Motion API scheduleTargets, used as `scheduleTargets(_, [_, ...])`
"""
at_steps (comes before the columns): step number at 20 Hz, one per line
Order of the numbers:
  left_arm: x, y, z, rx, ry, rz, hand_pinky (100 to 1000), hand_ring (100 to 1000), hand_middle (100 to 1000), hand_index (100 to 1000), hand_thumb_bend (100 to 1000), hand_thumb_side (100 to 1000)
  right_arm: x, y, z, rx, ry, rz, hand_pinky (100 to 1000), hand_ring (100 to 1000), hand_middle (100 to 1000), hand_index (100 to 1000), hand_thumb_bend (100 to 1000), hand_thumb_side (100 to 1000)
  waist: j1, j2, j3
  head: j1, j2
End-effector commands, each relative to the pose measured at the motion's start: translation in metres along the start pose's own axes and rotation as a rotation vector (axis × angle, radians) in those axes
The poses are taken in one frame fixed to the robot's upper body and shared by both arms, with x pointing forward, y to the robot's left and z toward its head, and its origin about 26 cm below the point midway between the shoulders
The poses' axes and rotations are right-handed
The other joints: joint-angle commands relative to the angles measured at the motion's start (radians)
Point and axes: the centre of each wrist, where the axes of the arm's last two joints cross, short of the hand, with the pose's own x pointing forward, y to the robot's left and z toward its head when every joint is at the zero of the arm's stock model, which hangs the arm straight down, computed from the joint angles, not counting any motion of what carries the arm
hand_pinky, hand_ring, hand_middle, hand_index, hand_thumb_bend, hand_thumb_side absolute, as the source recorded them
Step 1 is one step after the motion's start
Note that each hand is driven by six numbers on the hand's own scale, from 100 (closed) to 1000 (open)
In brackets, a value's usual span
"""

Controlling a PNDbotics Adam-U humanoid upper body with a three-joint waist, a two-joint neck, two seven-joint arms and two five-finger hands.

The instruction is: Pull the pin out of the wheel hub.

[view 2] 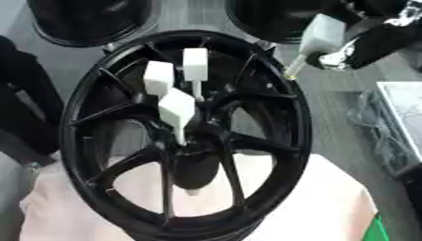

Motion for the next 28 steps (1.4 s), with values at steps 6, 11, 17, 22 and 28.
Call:
scheduleTargets(6, [0.009, 0.005, -0.004, 0.021, -0.039, -0.004, 686, 718, 692, 751, 284, 756, -0.106, -0.037, 0.024, -0.377, 0.35, 0.005, 758, 613, 513, 677, 473, 100, 0.006, -0.014, -0.021, 0.019, -0.017])
scheduleTargets(11, [0.009, 0.006, -0.004, 0.025, -0.037, -0.005, 686, 719, 692, 751, 284, 756, -0.147, -0.034, 0.033, -0.423, 0.454, 0.008, 819, 789, 758, 851, 612, 308, 0.01, -0.017, -0.028, 0.023, -0.019])
scheduleTargets(17, [0.009, 0.005, -0.004, 0.022, -0.038, -0.003, 685, 719, 693, 751, 286, 754, -0.148, -0.035, 0.032, -0.524, 0.423, -0.025, 854, 845, 844, 905, 290, 816, 0.014, -0.019, -0.029, 0.021, -0.017])
scheduleTargets(22, [0.01, 0.005, -0.004, 0.019, -0.04, 0.0, 685, 720, 693, 751, 286, 754, -0.129, -0.03, 0.022, -0.596, 0.337, -0.152, 815, 754, 737, 814, 371, 476, 0.014, -0.02, -0.024, 0.019, -0.017])
scheduleTargets(28, [0.011, 0.002, -0.005, 0.009, -0.045, 0.005, 685, 720, 693, 750, 284, 753, -0.082, -0.012, 0.006, -0.489, 0.155, -0.28, 811, 717, 696, 788, 396, 354, 0.013, -0.02, -0.012, 0.012, -0.019])
